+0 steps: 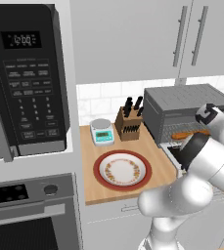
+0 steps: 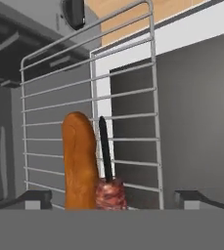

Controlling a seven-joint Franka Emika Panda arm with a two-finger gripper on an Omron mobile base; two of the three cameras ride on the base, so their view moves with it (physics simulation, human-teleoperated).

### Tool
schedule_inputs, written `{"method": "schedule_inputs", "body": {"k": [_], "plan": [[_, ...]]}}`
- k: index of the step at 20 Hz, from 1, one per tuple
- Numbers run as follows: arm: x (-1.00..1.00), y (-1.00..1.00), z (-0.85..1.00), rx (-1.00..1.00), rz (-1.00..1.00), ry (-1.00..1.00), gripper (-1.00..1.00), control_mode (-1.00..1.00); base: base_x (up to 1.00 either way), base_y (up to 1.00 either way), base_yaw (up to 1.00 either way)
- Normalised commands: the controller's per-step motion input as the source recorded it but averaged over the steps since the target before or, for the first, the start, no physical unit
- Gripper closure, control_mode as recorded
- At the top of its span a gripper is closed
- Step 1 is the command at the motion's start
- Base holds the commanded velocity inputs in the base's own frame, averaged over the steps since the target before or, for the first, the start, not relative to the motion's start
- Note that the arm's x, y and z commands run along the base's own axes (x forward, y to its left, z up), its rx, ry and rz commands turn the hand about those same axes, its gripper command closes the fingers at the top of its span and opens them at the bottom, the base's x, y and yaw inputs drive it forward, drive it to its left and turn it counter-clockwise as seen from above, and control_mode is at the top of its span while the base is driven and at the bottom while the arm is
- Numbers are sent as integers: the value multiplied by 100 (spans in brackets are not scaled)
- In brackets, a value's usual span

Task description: Pick up the kebab skewer and baguette bread, and place them inside the toaster oven. Close the toaster oven door and start by setting the timer.

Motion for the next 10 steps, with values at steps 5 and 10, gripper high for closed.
{"method": "schedule_inputs", "body": {"k": [5, 10], "plan": [[-51, -5, 20, 0, 0, 0, -100, -100, 0, 0, 0], [-89, 4, 36, 1, 4, 11, -100, -100, 0, 0, 0]]}}
